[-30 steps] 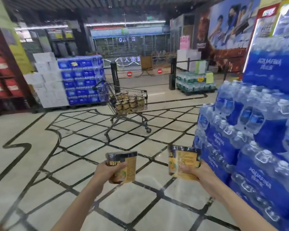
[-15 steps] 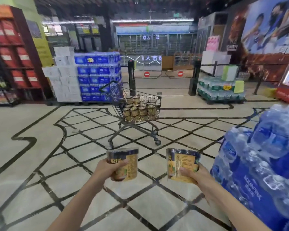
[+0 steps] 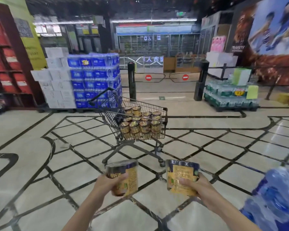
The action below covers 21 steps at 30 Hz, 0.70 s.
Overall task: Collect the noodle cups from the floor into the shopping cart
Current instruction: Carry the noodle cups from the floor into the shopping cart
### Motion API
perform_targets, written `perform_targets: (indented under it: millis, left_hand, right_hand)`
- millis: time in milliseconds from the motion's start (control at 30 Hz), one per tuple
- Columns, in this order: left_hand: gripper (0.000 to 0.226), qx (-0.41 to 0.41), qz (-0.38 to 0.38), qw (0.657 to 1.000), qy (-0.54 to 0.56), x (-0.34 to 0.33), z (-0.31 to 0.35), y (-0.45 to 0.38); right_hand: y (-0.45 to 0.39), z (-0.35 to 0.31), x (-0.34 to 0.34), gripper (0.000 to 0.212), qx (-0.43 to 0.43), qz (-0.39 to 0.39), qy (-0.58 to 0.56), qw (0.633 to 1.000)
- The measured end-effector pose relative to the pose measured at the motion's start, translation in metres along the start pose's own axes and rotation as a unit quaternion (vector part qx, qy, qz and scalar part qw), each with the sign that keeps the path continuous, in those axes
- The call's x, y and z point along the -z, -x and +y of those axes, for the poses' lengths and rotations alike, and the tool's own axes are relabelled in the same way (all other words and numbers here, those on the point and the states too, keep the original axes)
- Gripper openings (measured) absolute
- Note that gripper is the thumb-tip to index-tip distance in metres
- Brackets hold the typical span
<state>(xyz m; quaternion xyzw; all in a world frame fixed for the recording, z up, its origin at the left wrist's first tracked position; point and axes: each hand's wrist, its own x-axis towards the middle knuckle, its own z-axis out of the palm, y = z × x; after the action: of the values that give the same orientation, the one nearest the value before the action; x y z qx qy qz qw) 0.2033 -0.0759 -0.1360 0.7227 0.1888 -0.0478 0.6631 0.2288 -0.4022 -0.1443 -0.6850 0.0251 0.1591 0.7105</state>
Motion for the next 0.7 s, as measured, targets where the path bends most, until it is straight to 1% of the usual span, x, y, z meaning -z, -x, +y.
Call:
perform_targets:
  millis: [67,133,167,200,300,333,467,600,667,700]
  left_hand:
    - [0.101,0.004,-0.004,1.0,-0.009,0.004,0.019,-0.051]
    - [0.099,0.005,-0.007,1.0,-0.018,0.006,0.039,-0.1]
    - [0.096,0.007,-0.006,1.0,-0.025,0.006,0.049,-0.122]
    - [0.093,0.008,-0.007,0.999,-0.03,0.005,0.059,-0.143]
    - [0.095,0.003,-0.008,0.999,-0.039,0.003,0.082,-0.208]
    - [0.095,-0.001,-0.007,0.999,-0.042,0.002,0.09,-0.231]
    - [0.095,-0.011,-0.004,0.999,-0.04,-0.013,0.12,-0.325]
    - [0.105,-0.024,0.0,0.999,-0.034,-0.033,0.153,-0.423]
    - [0.1,-0.016,0.002,1.0,-0.027,-0.039,0.175,-0.475]
    - [0.1,-0.015,0.002,1.0,-0.024,-0.041,0.186,-0.502]
  right_hand:
    - [-0.049,-0.019,-0.005,0.097,0.011,0.006,-0.002,1.0]
    - [-0.092,-0.038,-0.007,0.078,0.024,0.016,-0.017,0.999]
    - [-0.111,-0.046,-0.007,0.073,0.026,0.019,-0.026,0.999]
    - [-0.13,-0.053,-0.007,0.075,0.027,0.018,-0.029,0.999]
    - [-0.194,-0.066,-0.002,0.106,0.03,0.025,-0.027,0.999]
    - [-0.217,-0.071,0.0,0.111,0.03,0.028,-0.024,0.999]
    - [-0.314,-0.088,0.013,0.114,0.03,0.016,-0.012,0.999]
    - [-0.426,-0.107,0.024,0.118,0.028,0.017,-0.016,0.999]
    - [-0.48,-0.126,0.026,0.115,0.026,0.016,-0.014,0.999]
    - [-0.506,-0.137,0.026,0.109,0.03,0.012,-0.013,0.999]
